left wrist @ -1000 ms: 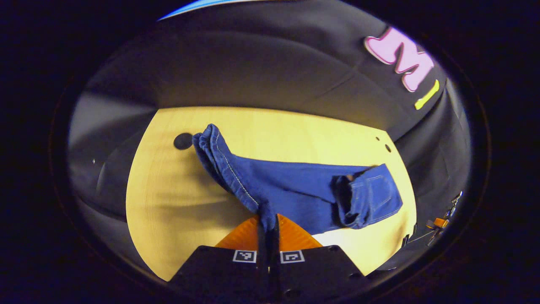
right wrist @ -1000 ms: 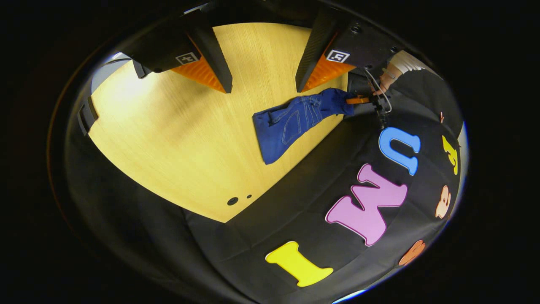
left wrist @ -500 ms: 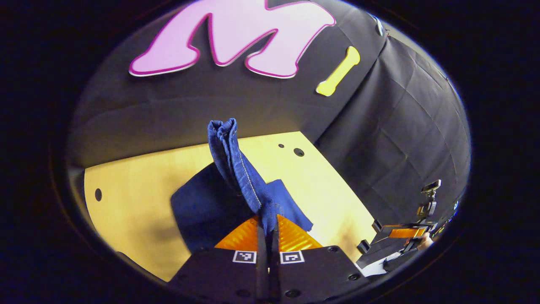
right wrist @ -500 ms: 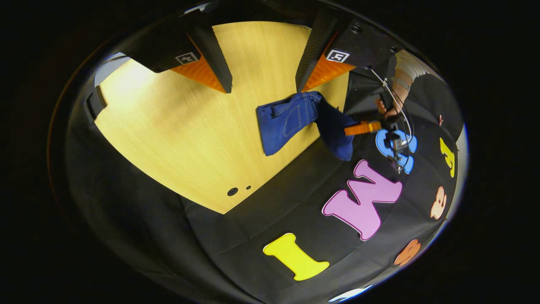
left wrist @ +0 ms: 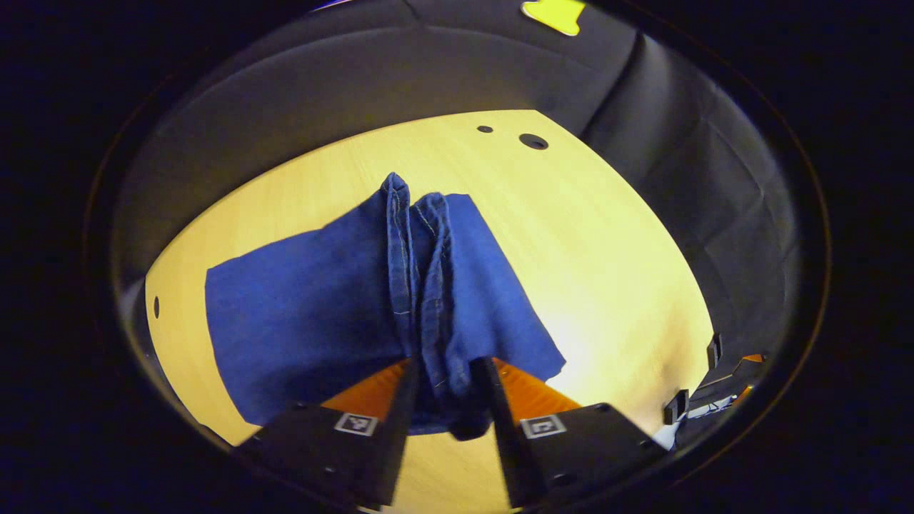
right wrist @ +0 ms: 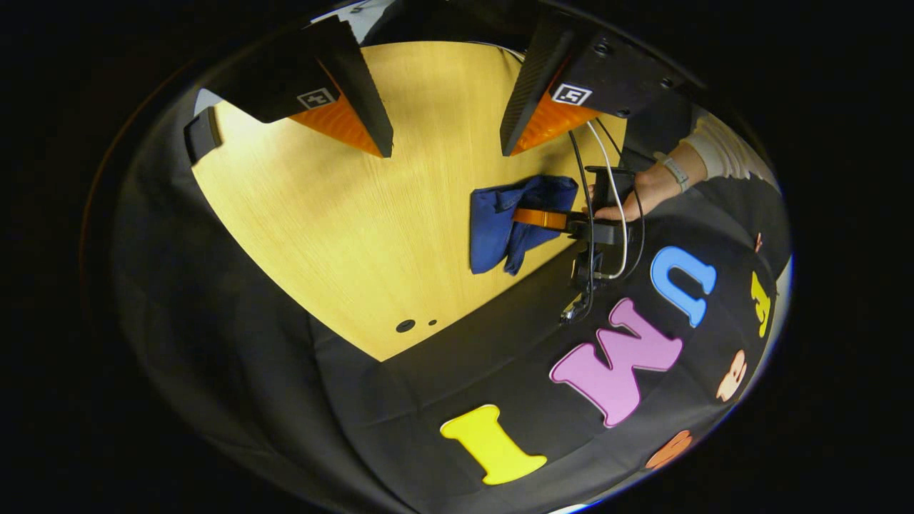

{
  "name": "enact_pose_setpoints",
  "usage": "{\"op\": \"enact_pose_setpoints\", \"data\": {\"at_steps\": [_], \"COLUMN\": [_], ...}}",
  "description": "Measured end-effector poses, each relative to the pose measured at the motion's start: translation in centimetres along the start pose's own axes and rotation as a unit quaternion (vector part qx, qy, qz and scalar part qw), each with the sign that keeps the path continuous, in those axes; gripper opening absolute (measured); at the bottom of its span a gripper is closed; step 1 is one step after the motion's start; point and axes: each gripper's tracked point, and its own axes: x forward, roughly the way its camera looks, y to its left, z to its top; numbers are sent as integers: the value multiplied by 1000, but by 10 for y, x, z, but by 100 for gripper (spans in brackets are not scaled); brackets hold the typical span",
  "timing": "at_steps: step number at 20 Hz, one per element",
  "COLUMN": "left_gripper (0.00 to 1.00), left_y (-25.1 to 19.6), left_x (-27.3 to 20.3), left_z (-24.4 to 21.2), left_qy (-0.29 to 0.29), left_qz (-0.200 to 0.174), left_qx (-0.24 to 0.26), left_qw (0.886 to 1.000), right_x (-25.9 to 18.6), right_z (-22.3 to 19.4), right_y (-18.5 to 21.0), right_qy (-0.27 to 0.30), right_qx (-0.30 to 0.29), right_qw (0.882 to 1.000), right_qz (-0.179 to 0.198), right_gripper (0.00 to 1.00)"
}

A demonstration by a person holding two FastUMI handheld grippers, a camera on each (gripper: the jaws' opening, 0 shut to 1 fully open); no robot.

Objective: Grasp the waist and the cuffs of the jeans and fold them to make the two legs overlap; first hold the waist and fold one-third of the jeans toward the cuffs, then hold the cuffs and fold the remaining one-third in the same direction to finish folding.

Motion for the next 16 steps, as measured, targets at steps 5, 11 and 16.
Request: {"op": "enact_pose_setpoints", "data": {"at_steps": [5, 11, 16], "left_gripper": [96, 96, 95], "left_y": [-29, -56, -86], "left_x": [-73, -234, -334], "left_z": [16, -20, -99], "left_qy": [-144, -343, -435], "left_qz": [-2, 43, 71], "left_qx": [-4, 0, -58], "left_qw": [990, 938, 896], "right_x": [8, -62, -140], "right_z": [41, 96, 90], "right_y": [15, 62, 124], "right_qy": [-39, -162, -220], "right_qx": [-73, -175, -227], "right_qw": [996, 971, 949], "right_qz": [11, -6, 3], "right_gripper": [93, 93, 94]}}
